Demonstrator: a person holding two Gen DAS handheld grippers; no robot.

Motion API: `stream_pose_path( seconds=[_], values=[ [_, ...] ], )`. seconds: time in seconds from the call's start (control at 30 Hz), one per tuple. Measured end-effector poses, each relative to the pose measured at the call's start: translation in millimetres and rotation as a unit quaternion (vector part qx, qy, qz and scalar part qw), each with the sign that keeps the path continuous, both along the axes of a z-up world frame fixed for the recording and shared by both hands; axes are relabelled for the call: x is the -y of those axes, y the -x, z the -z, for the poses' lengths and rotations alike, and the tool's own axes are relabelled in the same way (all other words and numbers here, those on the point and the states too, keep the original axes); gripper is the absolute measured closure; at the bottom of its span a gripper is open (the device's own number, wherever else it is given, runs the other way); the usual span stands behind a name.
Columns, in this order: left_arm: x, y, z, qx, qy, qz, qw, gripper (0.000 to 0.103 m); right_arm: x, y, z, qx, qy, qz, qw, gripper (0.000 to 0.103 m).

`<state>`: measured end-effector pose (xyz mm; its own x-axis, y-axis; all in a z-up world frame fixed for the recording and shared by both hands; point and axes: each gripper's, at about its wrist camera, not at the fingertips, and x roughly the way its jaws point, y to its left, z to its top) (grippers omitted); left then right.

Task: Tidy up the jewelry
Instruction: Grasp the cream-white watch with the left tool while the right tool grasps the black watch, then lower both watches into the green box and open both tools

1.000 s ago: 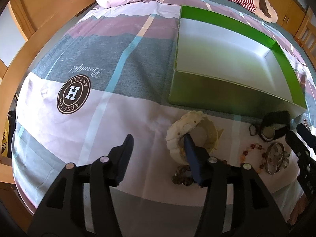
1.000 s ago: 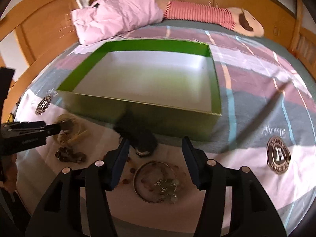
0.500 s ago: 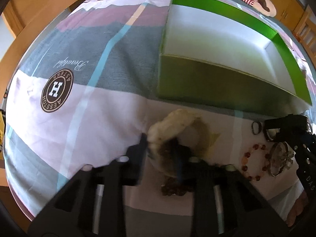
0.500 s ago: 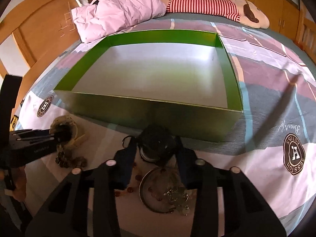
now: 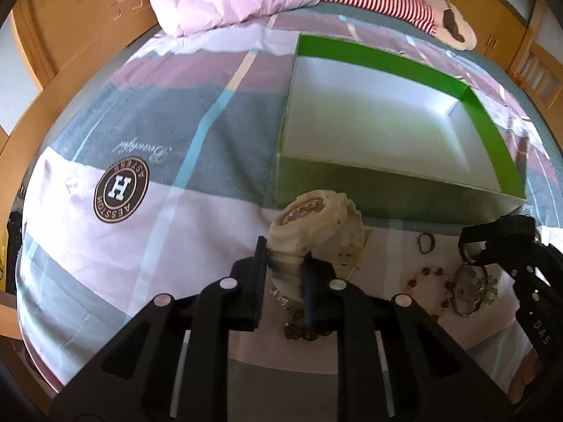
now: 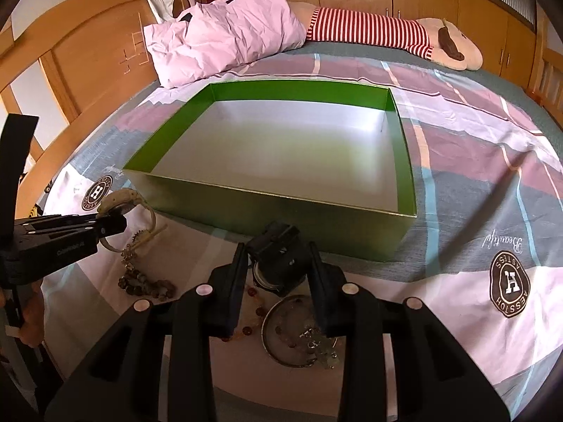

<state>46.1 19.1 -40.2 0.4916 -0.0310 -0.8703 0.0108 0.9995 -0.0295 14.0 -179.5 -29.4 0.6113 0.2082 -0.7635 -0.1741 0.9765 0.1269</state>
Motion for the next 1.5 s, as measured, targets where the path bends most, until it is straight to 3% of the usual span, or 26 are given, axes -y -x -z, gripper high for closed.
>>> stream_pose_path(
  seconds=[0.27, 0.43, 0.6, 0.73, 0.83, 0.87, 0.93, 1.0, 1.1, 1.23, 1.37, 1.47, 1.5],
  values=[
    [1.2, 11.2, -20.6, 0.039, 0.005, 0.013, 0.9991, 0.085, 0.4, 3.0, -12.5, 0.013, -0.007, -0.001, 1.0, 0.069],
    [10.6, 9.2, -42.1, 0.077, 0.0, 0.027, 0.9966, 0.085, 6.7, 0.2, -36.0, 0.044, -0.015, 0.011, 0.999, 0.069],
    [15.4, -18.8, -67.9, 0.125, 0.017, 0.025, 0.9917, 0.085, 15.1, -20.5, -52.5, 0.067, -0.021, 0.028, 0.997, 0.069],
    [20.9, -44.1, -64.5, 0.131, 0.014, 0.024, 0.991, 0.085, 22.8, -47.9, -46.3, 0.057, -0.025, 0.05, 0.997, 0.069],
    [22.6, -60.5, -46.6, 0.109, 0.008, 0.026, 0.9937, 0.084, 25.6, -66.4, -32.3, 0.031, -0.022, 0.067, 0.997, 0.059],
    [22.0, -64.4, -40.3, 0.098, 0.009, 0.027, 0.9948, 0.08, 26.6, -70.4, -27.4, 0.02, -0.023, 0.073, 0.997, 0.052],
    [20.8, -66.1, -32.1, 0.087, 0.004, 0.027, 0.9958, 0.072, 28.1, -71.1, -26.4, 0.009, -0.026, 0.071, 0.997, 0.051],
    [17.6, -62.8, -33.3, 0.097, -0.006, 0.021, 0.9951, 0.068, 29.5, -62.0, -33.6, 0.013, -0.024, 0.065, 0.998, 0.046],
    [8.9, -54.6, -46.0, 0.095, 0.009, 0.02, 0.9952, 0.051, 35.0, -39.7, -49.7, 0.028, -0.017, 0.056, 0.998, 0.032],
    [-2.3, -31.0, -54.9, 0.055, -0.001, 0.016, 0.9983, 0.04, 50.5, -8.6, -50.2, 0.009, -0.032, 0.031, 0.999, 0.032],
    [-15.7, -1.1, -33.3, 0.002, -0.018, 0.019, 0.9997, 0.037, 60.6, 11.9, -9.8, -0.045, -0.02, 0.024, 0.998, 0.033],
    [-26.0, 8.5, -2.2, -0.035, -0.026, -0.001, 0.9991, 0.037, 53.5, 10.4, 16.9, -0.087, -0.004, 0.02, 0.996, 0.061],
    [-26.1, 7.9, 1.9, -0.04, -0.026, -0.004, 0.9989, 0.037, 48.8, 9.6, 24.6, -0.1, -0.012, 0.009, 0.995, 0.063]
  ],
)
